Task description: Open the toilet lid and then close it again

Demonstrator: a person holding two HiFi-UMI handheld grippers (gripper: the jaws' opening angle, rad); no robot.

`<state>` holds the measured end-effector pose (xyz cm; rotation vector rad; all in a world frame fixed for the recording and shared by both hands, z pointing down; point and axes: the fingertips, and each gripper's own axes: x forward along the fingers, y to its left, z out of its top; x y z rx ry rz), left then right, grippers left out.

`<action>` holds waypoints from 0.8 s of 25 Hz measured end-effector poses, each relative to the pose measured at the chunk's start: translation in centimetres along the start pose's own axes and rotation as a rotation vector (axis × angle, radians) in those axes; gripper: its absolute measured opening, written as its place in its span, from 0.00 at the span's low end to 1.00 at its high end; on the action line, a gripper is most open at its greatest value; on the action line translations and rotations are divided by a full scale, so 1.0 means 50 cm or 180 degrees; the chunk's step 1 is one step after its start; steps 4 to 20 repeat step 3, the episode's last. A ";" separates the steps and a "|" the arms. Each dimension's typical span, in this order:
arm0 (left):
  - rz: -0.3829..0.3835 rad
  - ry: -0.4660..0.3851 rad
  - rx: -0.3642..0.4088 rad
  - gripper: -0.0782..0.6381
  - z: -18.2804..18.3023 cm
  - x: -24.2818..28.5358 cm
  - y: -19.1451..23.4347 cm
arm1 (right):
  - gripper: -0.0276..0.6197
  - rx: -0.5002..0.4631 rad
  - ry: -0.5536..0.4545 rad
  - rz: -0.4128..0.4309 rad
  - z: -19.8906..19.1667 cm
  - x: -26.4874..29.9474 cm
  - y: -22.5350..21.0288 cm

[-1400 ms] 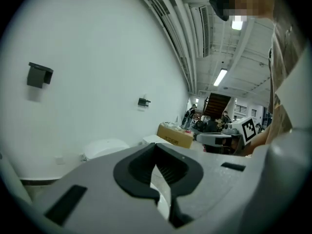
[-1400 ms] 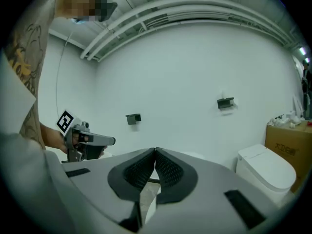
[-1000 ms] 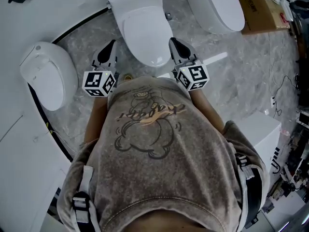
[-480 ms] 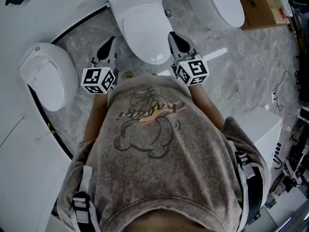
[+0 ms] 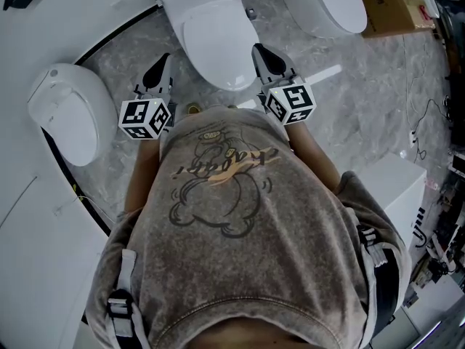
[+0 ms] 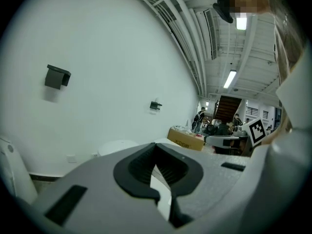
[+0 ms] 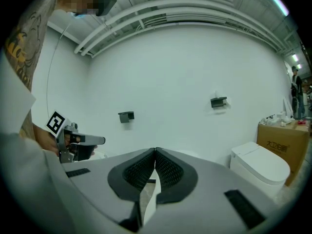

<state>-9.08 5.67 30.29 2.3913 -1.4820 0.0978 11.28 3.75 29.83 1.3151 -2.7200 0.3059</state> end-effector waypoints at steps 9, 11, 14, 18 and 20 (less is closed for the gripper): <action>-0.0006 0.0041 -0.0012 0.12 -0.006 -0.003 0.004 | 0.09 -0.0012 -0.0005 -0.0005 0.002 0.001 -0.001; -0.0006 0.0041 -0.0012 0.12 -0.006 -0.003 0.004 | 0.09 -0.0012 -0.0005 -0.0005 0.002 0.001 -0.001; -0.0006 0.0041 -0.0012 0.12 -0.006 -0.003 0.004 | 0.09 -0.0012 -0.0005 -0.0005 0.002 0.001 -0.001; -0.0006 0.0041 -0.0012 0.12 -0.006 -0.003 0.004 | 0.09 -0.0012 -0.0005 -0.0005 0.002 0.001 -0.001; -0.0006 0.0041 -0.0012 0.12 -0.006 -0.003 0.004 | 0.09 -0.0012 -0.0005 -0.0005 0.002 0.001 -0.001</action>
